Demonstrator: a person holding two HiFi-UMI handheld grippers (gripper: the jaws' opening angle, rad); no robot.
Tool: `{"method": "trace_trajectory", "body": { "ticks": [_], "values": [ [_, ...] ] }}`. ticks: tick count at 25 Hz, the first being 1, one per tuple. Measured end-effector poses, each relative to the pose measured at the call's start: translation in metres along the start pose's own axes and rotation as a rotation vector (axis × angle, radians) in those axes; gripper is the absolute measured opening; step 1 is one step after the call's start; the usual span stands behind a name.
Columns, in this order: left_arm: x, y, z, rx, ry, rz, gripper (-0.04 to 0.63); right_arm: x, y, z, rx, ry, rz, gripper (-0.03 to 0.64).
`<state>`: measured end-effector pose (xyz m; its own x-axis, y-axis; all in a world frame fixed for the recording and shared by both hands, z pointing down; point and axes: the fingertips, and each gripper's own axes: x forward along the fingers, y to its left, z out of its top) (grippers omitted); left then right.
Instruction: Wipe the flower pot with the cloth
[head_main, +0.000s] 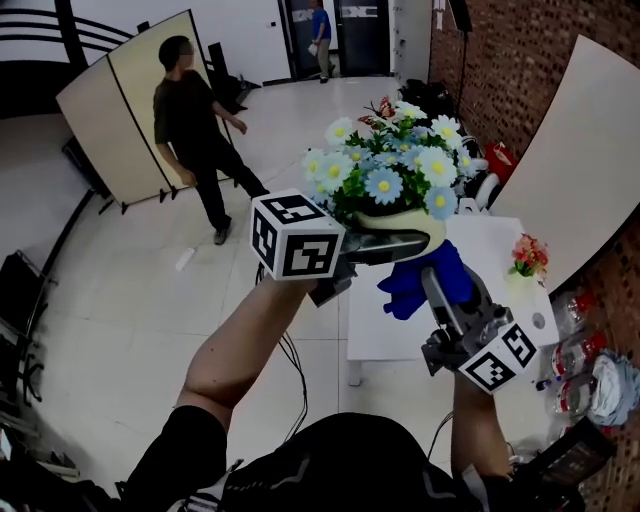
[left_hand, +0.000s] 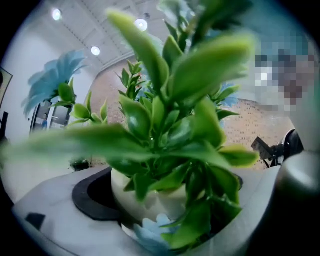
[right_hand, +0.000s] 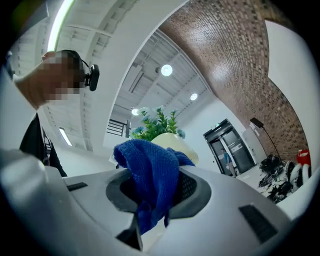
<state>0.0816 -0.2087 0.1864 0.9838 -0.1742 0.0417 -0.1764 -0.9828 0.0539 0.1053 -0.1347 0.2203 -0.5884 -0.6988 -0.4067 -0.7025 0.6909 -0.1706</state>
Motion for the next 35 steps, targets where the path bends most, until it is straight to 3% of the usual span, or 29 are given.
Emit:
{"method": "trace_trajectory", "body": {
  "ticks": [4,12,22,30,35],
  "values": [
    [0.006,-0.002,0.0,0.003,-0.011,-0.005,0.548,0.002,-0.017,-0.001,-0.001,-0.001,0.012,0.095],
    [0.006,-0.001,-0.001,0.006,-0.019,0.015,0.548,0.004,-0.028,-0.004,-0.001,-0.005,0.128,0.095],
    [-0.002,-0.024,0.01,-0.031,-0.036,-0.126,0.548,0.038,-0.05,-0.018,0.012,0.036,0.074,0.095],
    [0.004,0.001,0.002,-0.024,-0.046,0.003,0.548,0.0,0.018,-0.026,-0.006,-0.008,0.058,0.095],
    [0.011,-0.011,0.002,-0.077,-0.069,-0.059,0.548,0.014,0.033,-0.035,-0.068,0.006,0.035,0.095]
  ]
}}
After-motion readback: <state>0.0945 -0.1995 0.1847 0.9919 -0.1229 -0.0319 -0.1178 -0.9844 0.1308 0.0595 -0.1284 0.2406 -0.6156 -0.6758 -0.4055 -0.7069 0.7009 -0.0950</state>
